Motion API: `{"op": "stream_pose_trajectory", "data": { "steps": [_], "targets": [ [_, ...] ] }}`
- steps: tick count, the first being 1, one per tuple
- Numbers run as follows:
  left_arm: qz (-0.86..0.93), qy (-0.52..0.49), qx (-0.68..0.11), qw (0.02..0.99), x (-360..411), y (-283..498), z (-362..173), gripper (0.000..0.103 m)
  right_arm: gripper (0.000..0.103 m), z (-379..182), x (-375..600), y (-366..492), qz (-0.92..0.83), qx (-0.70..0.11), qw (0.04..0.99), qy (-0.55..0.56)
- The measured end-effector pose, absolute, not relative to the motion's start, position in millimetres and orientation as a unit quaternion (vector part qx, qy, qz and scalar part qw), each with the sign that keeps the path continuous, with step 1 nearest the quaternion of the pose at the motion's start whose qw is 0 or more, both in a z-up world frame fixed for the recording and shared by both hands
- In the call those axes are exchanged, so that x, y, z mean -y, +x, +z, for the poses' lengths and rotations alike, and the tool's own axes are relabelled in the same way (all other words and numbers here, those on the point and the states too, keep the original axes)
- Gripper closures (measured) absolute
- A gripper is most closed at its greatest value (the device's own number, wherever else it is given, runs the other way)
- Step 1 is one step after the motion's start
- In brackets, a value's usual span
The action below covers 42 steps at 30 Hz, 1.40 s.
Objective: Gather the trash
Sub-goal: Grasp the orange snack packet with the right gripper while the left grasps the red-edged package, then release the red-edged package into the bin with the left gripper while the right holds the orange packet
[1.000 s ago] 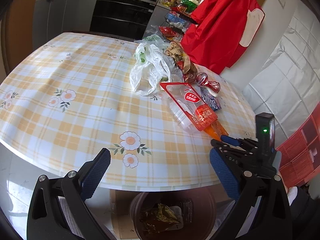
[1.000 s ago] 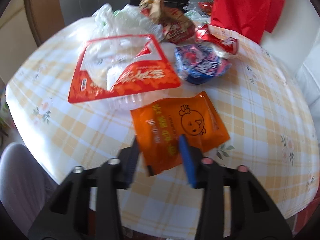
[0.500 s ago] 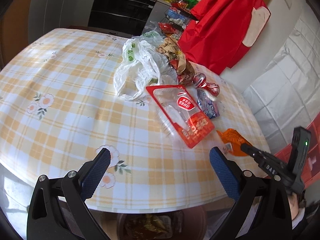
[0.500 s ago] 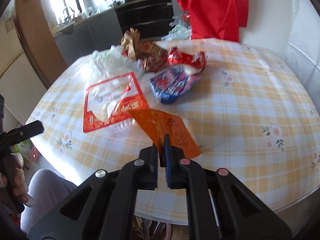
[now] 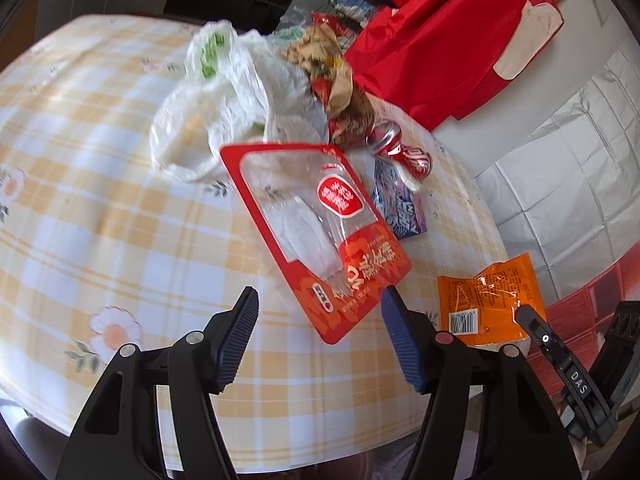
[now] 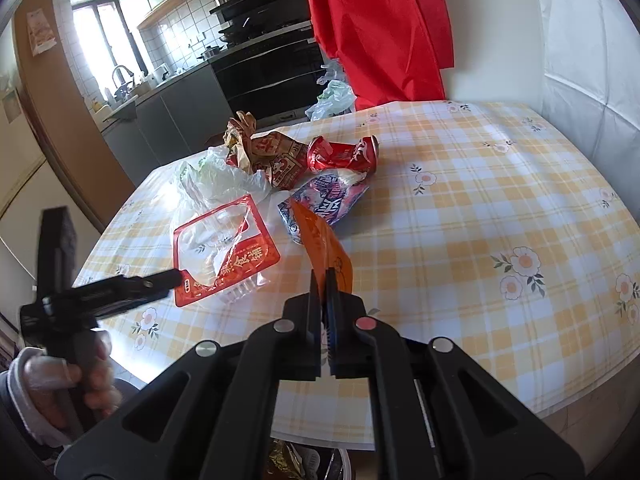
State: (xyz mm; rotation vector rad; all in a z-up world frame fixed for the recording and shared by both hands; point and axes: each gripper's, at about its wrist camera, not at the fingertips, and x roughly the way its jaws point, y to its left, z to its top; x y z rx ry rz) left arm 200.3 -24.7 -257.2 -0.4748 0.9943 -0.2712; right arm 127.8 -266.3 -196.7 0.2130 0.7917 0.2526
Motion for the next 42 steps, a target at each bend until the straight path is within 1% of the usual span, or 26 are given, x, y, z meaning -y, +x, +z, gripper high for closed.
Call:
{"op": "stream_pose_trajectory", "data": {
  "steps": [1, 3, 5, 8, 11, 12, 13, 15, 16, 17, 18, 24, 32, 42],
  "targets": [
    [-0.13, -0.231, -0.475, 0.839, 26, 202, -261, 0.045, 0.097, -197, 267, 127, 0.122, -0.385, 0.909, 0.104],
    [-0.126, -0.247, -0.482, 0.831, 27, 204, -269, 0.052, 0.097, -198, 268, 126, 0.123, -0.386, 0.908, 0.104],
    [-0.119, -0.272, -0.483, 0.824, 23, 206, -274, 0.057, 0.097, -199, 268, 125, 0.123, -0.389, 0.907, 0.105],
    [-0.112, -0.315, -0.481, 0.81, 14, 210, -282, 0.057, 0.097, -200, 267, 124, 0.124, -0.392, 0.906, 0.104],
    [-0.114, -0.328, -0.485, 0.802, 14, 214, -287, 0.057, 0.097, -201, 266, 123, 0.125, -0.393, 0.905, 0.104],
    [-0.114, -0.329, -0.487, 0.801, 15, 215, -288, 0.063, 0.097, -201, 266, 123, 0.125, -0.393, 0.905, 0.105],
    [-0.118, -0.332, -0.486, 0.8, 15, 215, -288, 0.065, 0.097, -200, 266, 122, 0.125, -0.393, 0.905, 0.104],
    [-0.124, -0.331, -0.481, 0.803, 16, 212, -285, 0.079, 0.097, -199, 266, 121, 0.125, -0.391, 0.906, 0.104],
    [-0.125, -0.324, -0.479, 0.806, 16, 210, -283, 0.082, 0.097, -198, 266, 120, 0.126, -0.39, 0.906, 0.103],
    [-0.127, -0.321, -0.477, 0.808, 16, 208, -280, 0.088, 0.097, -197, 266, 119, 0.126, -0.389, 0.907, 0.103],
    [-0.129, -0.316, -0.474, 0.811, 15, 205, -277, 0.092, 0.097, -196, 265, 118, 0.127, -0.389, 0.907, 0.102],
    [-0.143, -0.254, -0.448, 0.845, 19, 189, -248, 0.098, 0.097, -188, 266, 113, 0.13, -0.382, 0.909, 0.106],
    [-0.149, -0.234, -0.43, 0.859, 14, 176, -228, 0.1, 0.097, -174, 262, 98, 0.139, -0.369, 0.913, 0.104],
    [-0.176, -0.183, -0.385, 0.887, 12, 141, -183, 0.102, 0.097, -154, 259, 79, 0.148, -0.35, 0.919, 0.105]
  ]
}}
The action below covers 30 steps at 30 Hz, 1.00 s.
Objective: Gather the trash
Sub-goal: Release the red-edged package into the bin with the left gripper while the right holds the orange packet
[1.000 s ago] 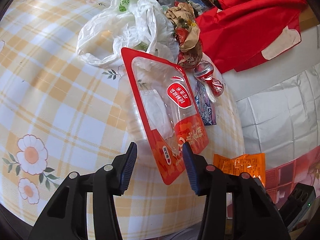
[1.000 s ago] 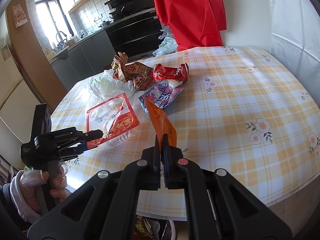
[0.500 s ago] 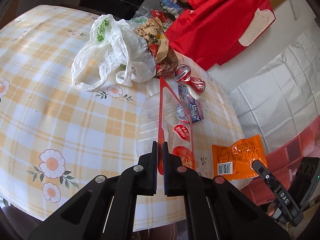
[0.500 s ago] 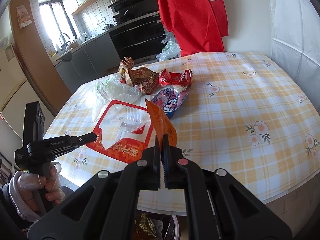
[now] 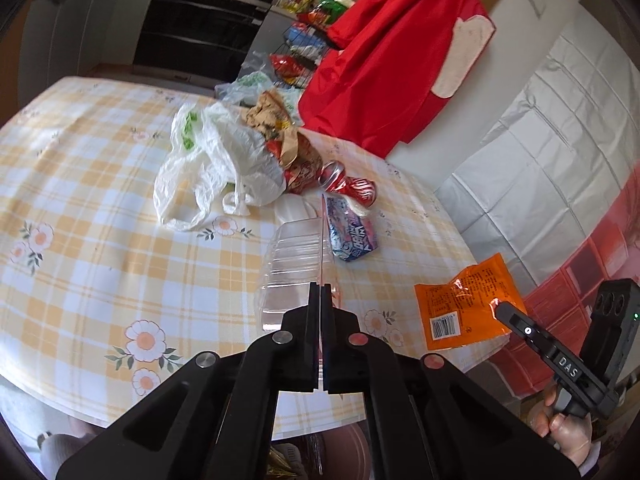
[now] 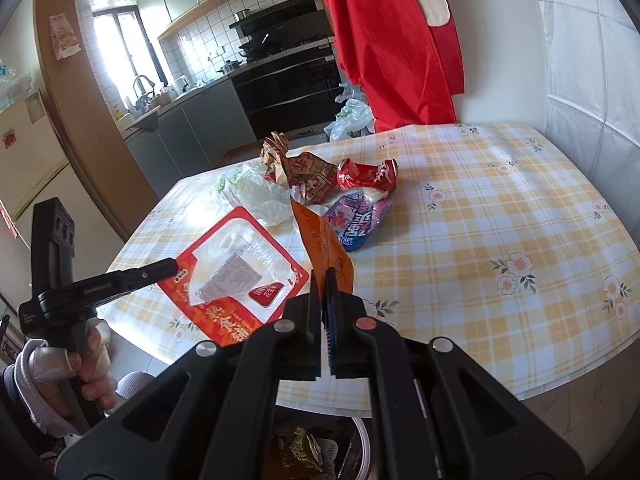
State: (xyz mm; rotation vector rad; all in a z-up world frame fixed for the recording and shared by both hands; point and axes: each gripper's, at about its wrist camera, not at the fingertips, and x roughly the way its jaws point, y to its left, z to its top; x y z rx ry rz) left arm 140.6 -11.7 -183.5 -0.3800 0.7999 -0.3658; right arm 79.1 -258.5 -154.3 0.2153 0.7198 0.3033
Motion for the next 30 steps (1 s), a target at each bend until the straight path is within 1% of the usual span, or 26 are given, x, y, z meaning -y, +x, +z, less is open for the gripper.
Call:
{"op": "stream_pose_trajectory", "data": {
  "steps": [9, 16, 23, 30],
  "targets": [
    [-0.205, -0.152, -0.35, 0.901, 3, 96, -132, 0.102, 0.097, -130, 256, 56, 0.152, -0.327, 0.927, 0.102],
    [-0.233, -0.113, -0.333, 0.907, -2, 41, -96, 0.102, 0.097, -104, 255, 29, 0.155, -0.3, 0.937, 0.094],
    [-0.254, -0.11, -0.33, 0.902, -8, -9, -88, 0.102, 0.097, -90, 259, 2, 0.152, -0.287, 0.942, 0.087],
    [-0.268, -0.115, -0.344, 0.893, -7, -24, -100, 0.102, 0.097, -84, 266, -3, 0.148, -0.283, 0.944, 0.087]
  ]
}}
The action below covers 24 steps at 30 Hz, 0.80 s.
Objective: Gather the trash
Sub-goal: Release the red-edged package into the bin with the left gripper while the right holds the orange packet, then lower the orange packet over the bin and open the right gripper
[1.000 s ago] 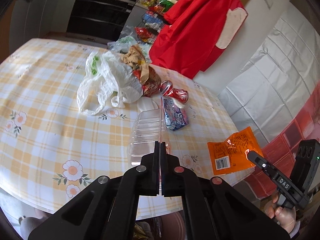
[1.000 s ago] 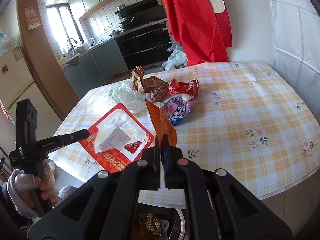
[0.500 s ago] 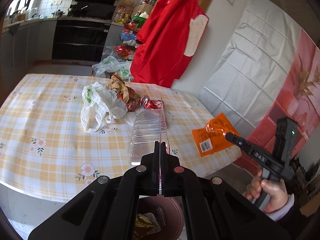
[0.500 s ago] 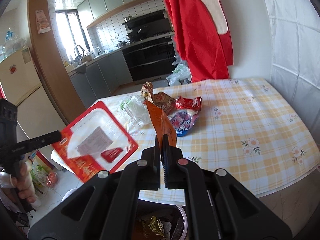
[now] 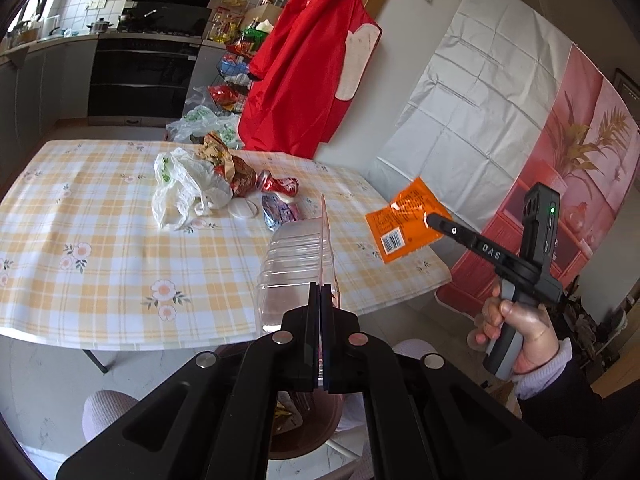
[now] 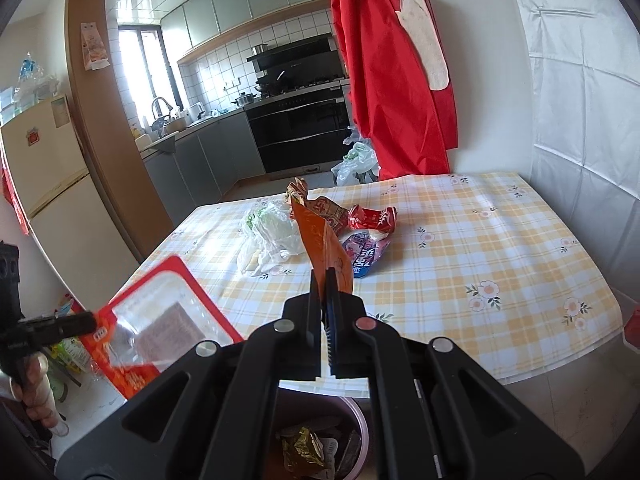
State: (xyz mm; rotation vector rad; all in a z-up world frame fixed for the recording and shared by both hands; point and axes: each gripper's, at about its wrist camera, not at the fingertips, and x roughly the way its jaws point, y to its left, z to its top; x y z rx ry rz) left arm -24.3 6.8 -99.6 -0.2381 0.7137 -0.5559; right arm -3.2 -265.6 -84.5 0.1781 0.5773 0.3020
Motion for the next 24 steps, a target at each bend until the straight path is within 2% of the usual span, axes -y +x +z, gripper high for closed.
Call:
{"op": "stream_pose_trajectory", "data": {
  "steps": [14, 16, 17, 18, 20, 22, 24],
  "targets": [
    [-0.295, -0.096, -0.394, 0.865, 32, -10, -141, 0.102, 0.097, -107, 267, 0, 0.15, -0.31, 0.934, 0.095],
    [-0.284, -0.098, -0.39, 0.871, 31, -7, -148, 0.097, 0.097, -110, 268, 1, 0.15, -0.314, 0.933, 0.096],
    [-0.277, -0.094, -0.392, 0.872, 31, -4, -150, 0.084, 0.097, -111, 268, 1, 0.15, -0.315, 0.932, 0.097],
    [-0.271, -0.091, -0.392, 0.874, 30, -3, -152, 0.064, 0.097, -111, 268, 1, 0.151, -0.316, 0.932, 0.098],
    [-0.25, -0.085, -0.381, 0.886, 24, -2, -151, 0.047, 0.097, -112, 266, 1, 0.154, -0.318, 0.93, 0.097],
    [-0.223, -0.073, -0.373, 0.898, 18, -1, -147, 0.037, 0.097, -113, 263, 1, 0.159, -0.321, 0.929, 0.095],
    [-0.191, -0.068, -0.361, 0.91, 9, -1, -142, 0.019, 0.097, -114, 258, 0, 0.164, -0.324, 0.927, 0.092]
  ]
}}
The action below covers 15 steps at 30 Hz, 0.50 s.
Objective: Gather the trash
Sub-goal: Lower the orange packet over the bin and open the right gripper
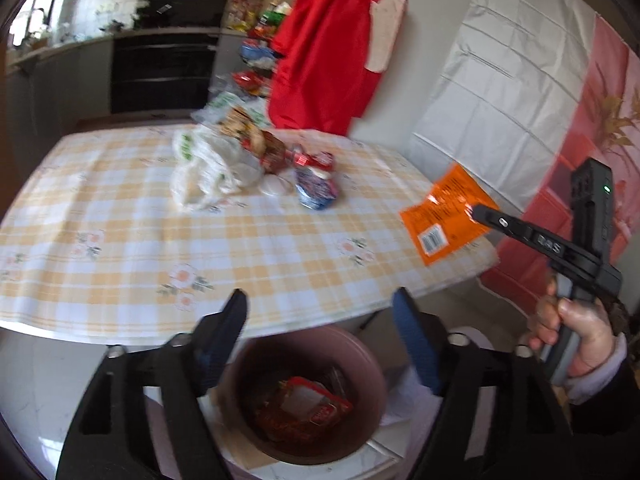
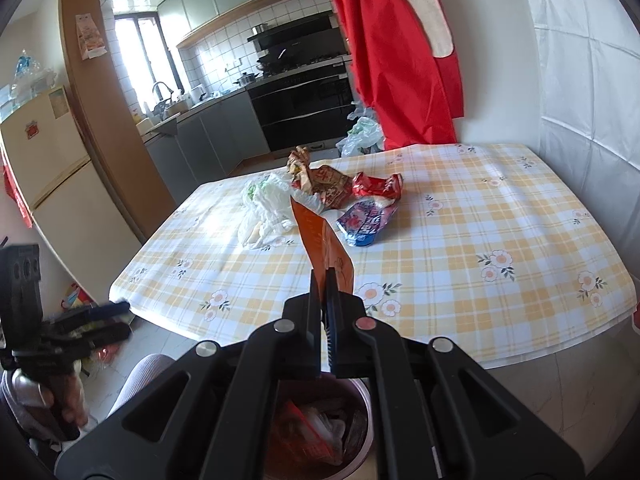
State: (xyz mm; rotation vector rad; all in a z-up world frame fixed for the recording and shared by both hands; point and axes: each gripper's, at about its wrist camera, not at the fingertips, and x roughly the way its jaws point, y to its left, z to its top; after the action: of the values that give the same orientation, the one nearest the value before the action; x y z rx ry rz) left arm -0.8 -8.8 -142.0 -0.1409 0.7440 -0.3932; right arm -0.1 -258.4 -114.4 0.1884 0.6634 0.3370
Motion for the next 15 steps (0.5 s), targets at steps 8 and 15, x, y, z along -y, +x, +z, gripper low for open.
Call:
{"op": "stream_pose_trajectory", "data": {
  "steps": [8, 15],
  "targets": [
    [-0.092, -0.085, -0.352, 0.928, -33, 3, -134, 0.006, 0.097, -114, 237, -3, 0.191, -0.331, 0.921, 0.076],
    [-0.063, -0.103, -0.345, 0.931, -52, -2, -132, 0.006, 0.097, -110, 220, -10, 0.22, -0.341, 0.912, 0.068]
  ]
}}
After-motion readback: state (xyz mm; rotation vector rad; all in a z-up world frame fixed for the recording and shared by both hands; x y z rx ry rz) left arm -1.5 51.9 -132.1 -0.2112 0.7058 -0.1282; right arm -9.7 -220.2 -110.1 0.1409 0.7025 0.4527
